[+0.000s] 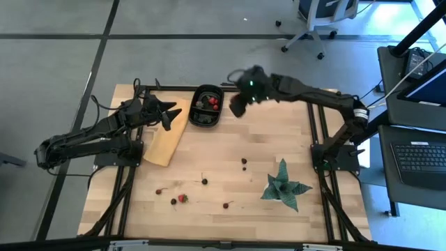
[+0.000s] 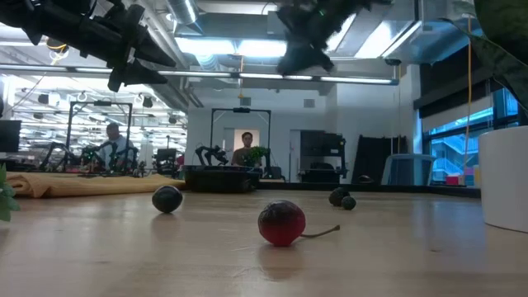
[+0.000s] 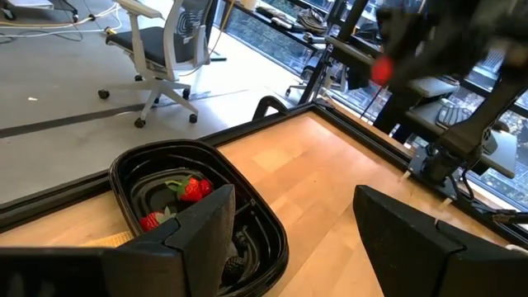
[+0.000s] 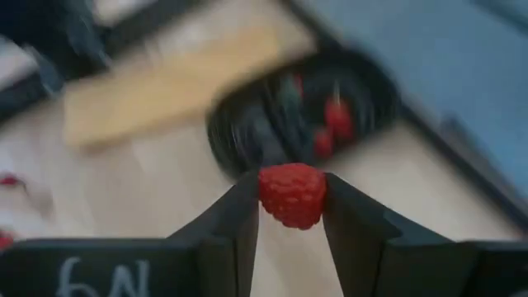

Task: Pick and placing Produce into tupperware
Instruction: Put the red raspberry into the black bin

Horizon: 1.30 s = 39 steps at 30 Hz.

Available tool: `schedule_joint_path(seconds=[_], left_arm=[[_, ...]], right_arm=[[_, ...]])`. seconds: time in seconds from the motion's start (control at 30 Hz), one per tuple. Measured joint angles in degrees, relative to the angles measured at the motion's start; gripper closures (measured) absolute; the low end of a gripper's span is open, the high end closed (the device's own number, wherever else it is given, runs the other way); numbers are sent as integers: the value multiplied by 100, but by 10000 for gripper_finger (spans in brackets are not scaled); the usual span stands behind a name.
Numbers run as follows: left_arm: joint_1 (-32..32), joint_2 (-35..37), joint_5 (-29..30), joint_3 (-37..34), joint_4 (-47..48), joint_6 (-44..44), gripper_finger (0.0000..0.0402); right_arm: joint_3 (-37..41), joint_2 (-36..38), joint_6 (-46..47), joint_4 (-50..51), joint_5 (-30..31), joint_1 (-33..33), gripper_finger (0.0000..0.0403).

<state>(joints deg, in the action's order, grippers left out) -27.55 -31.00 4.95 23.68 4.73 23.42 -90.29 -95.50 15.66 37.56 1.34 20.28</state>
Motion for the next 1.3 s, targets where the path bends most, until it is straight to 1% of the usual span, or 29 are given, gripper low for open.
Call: schedule_joint_path(seconds=[0.13, 0.33, 0.47, 0.57, 0.7, 0.9, 1.07, 1.3], left_arm=[[-2, 0, 0, 0, 0, 0, 162], [-2, -2, 0, 0, 2, -2, 162], [0, 0, 0, 0, 2, 0, 162], [0, 0, 0, 0, 2, 0, 162], [-1, 0, 0, 0, 4, 0, 162], [0, 0, 0, 0, 7, 2, 162], [-2, 0, 0, 0, 9, 2, 162], [-2, 0, 0, 0, 17, 2, 162]], right_arm=[[-1213, -514, -440, 7, 5, 70, 282], [-2742, -1620, -910, 351, -4, 133, 282], [-3528, -2399, -1131, 730, -60, 148, 281], [-3902, -2959, -1200, 927, -224, 191, 281], [-4084, -3552, -1213, 916, -447, 317, 281], [-4084, -4154, -1175, 1156, -459, 507, 281], [-4084, -4447, -1142, 1297, -670, 592, 281], [-4043, -4638, -1141, 1450, -706, 640, 281]])
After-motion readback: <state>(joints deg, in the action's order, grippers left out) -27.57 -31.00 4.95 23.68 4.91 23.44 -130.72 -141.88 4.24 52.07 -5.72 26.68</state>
